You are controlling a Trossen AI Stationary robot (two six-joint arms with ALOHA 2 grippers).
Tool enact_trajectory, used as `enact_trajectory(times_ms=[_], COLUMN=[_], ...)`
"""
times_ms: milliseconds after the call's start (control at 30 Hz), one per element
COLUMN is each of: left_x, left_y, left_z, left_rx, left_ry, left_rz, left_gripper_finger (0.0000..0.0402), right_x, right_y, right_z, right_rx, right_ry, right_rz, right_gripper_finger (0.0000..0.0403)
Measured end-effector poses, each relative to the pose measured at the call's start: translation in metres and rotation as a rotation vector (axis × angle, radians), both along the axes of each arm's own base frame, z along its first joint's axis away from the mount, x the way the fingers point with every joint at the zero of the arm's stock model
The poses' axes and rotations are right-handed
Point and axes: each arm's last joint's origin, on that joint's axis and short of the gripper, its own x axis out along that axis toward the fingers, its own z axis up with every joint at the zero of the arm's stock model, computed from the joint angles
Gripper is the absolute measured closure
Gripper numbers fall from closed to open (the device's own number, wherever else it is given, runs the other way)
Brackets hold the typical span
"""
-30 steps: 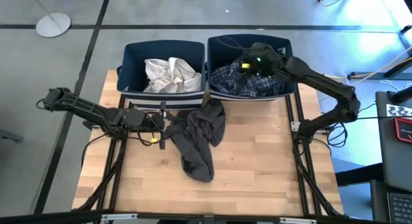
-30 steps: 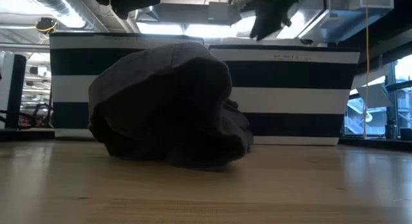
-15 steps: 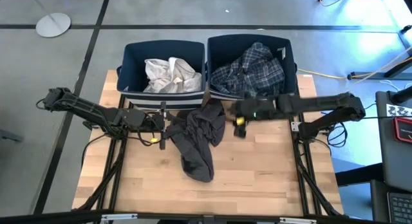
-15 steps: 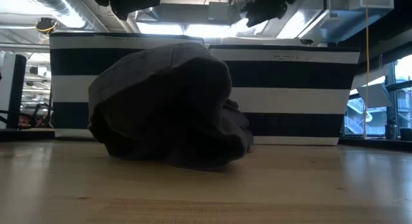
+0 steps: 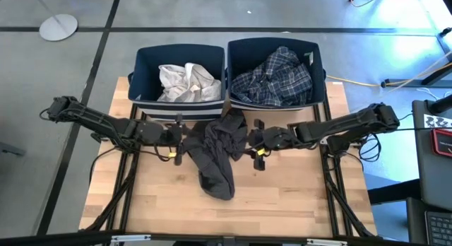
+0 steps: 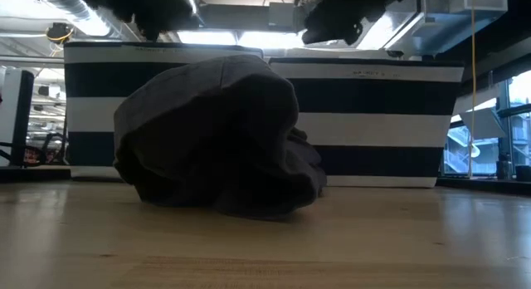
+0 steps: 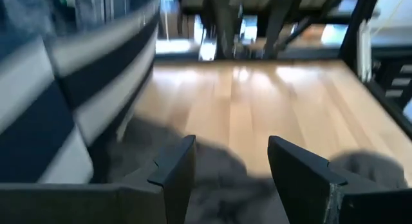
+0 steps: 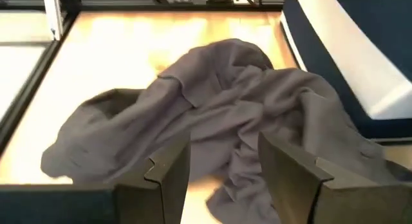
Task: Sort clothes
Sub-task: Put the dark gray shorts into the right blue laundry basket
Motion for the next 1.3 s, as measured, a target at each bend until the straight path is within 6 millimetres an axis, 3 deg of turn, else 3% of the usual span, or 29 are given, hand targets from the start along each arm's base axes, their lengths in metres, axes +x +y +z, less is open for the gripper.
enact_trajectory(times_ms=[233,467,933,1067,1300], left_x=[-0.007,0.001,0.013,0.022,0.039], left_y=[0.002,-0.001,-0.003,-0.005,-0.010], left_z=[-0.023,-0.041,-0.061,-0.071,-0.096], left_rx=[-0.140,-0.150,-0.139,-0.121,-0.076], left_ry=[0.210,0.320,0.403,0.417,0.466], left_rz=[0.087,0.120,0.151,0.149,0.136], left_gripper_finger=[0.0218,0.0218,0.0218,0.0218,0.0218], right_x=[0.014,0.028,0.056,0.066,0.076], right_y=[0.003,0.003,0.002,-0.001,-0.009], right_z=[-0.010,-0.020,-0.072,-0.088,-0.119], right_rx=[0.025,-0.044,-0.115,-0.102,-0.086], right_ry=[-0.028,-0.075,0.001,0.000,0.058], right_rz=[-0.006,-0.085,-0.204,-0.201,-0.223], right_gripper_finger=[0.0219,0.0216,0.0064,0.0048,0.0054])
